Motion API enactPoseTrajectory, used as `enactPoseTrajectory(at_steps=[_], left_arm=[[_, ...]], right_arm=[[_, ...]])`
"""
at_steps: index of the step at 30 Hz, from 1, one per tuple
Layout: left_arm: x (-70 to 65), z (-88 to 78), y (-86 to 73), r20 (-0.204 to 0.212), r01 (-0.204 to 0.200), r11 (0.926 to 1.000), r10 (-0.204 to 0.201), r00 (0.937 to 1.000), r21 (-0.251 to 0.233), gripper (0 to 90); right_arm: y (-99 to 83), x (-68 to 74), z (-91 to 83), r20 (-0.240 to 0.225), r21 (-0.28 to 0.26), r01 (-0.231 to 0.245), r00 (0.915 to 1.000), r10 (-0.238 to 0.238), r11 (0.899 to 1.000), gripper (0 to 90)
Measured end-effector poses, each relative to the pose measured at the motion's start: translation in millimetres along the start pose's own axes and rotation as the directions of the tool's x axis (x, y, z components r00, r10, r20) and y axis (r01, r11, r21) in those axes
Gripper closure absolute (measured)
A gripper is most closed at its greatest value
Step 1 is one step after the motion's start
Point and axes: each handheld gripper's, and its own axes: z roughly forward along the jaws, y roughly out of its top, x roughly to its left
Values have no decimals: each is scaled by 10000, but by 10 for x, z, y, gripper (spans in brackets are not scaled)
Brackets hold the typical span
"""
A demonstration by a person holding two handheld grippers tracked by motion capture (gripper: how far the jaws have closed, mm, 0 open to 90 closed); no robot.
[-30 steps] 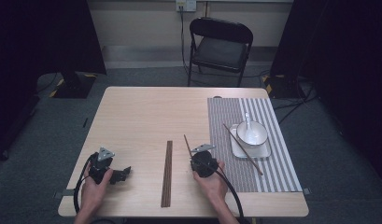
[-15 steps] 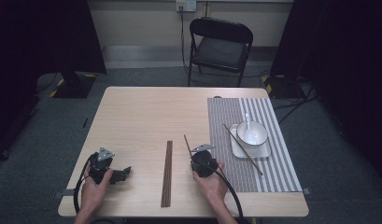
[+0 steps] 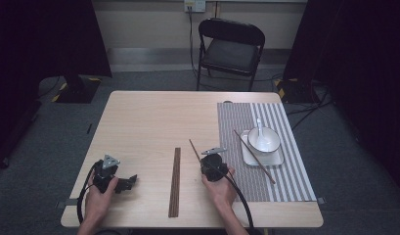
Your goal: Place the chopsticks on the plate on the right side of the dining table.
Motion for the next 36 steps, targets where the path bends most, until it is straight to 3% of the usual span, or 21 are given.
enactPoseTrajectory(at_steps=[6, 27, 36], left_arm=[[0, 0, 0, 7, 2, 10000, -2, 10000, 5, 3], [0, 0, 1, -3, 5, 10000, -5, 10000, 8, 3], [-1, -1, 1, -4, 6, 10000, -6, 10000, 8, 3]], right_arm=[[-6, -51, 7, -54, -155, -354, 9994, 353, 9993, 854], [63, -68, -131, -232, -288, -38, 9997, 31, 9996, 855], [83, -202, -272, -86, -422, -55, 9999, 51, 9991, 855]])
